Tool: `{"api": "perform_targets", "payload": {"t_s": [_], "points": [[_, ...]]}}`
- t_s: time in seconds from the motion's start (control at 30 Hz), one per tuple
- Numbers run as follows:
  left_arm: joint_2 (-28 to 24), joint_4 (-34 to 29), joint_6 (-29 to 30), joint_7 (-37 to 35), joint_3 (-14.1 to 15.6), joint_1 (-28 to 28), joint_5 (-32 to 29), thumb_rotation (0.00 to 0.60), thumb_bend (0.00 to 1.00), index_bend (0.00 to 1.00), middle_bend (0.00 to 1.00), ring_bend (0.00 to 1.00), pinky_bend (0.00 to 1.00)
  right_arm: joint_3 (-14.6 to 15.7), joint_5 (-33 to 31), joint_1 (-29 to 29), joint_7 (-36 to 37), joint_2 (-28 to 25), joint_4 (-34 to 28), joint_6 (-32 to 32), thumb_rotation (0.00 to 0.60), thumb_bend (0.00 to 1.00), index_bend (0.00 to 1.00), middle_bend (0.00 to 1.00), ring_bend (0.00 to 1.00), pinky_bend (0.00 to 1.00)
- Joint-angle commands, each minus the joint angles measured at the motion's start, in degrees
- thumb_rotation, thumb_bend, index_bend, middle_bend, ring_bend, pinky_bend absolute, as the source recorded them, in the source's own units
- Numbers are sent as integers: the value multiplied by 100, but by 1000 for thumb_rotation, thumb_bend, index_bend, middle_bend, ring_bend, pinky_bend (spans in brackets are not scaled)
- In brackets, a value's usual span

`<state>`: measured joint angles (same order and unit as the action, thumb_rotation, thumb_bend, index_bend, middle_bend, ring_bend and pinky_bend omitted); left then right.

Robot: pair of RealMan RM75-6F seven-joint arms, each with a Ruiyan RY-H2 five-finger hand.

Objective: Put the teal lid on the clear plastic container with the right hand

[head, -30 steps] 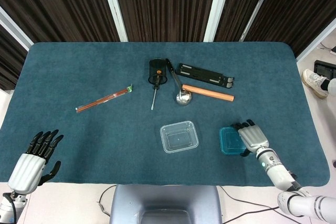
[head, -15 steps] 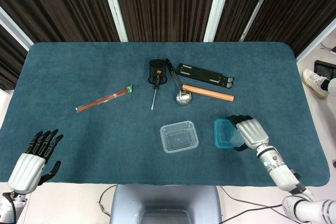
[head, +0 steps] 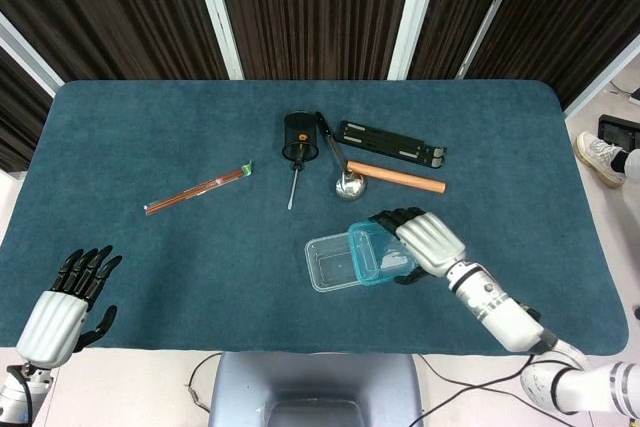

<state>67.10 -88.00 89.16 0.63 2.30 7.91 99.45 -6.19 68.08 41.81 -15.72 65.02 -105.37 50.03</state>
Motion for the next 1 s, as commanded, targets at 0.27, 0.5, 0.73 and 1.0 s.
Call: {"api": "perform_targets", "payload": {"t_s": [0.27, 0.5, 0.73, 1.0], "points": [[-13, 20, 5, -42, -12, -4, -37, 600, 441, 0, 0, 0, 17, -113, -1714, 906, -1638, 895, 29, -87, 600, 237, 912, 585, 563, 491], [-15, 12, 13, -25, -10, -11, -40, 600, 441, 0, 0, 0, 17, 57, -2114, 1122, -2033, 1185, 154, 32, 600, 236, 911, 585, 563, 491], [-20, 15, 27, -41, -6, -16, -28, 600, 442, 0, 0, 0, 17, 184, -2299, 1232, -2202, 1380, 263, 136, 600, 236, 908, 585, 563, 491], [-27, 26, 51, -71, -3, -22, -11, 600, 442, 0, 0, 0, 17, 267, -2401, 1296, -2251, 1471, 339, 199, 600, 237, 900, 585, 563, 491]]}}
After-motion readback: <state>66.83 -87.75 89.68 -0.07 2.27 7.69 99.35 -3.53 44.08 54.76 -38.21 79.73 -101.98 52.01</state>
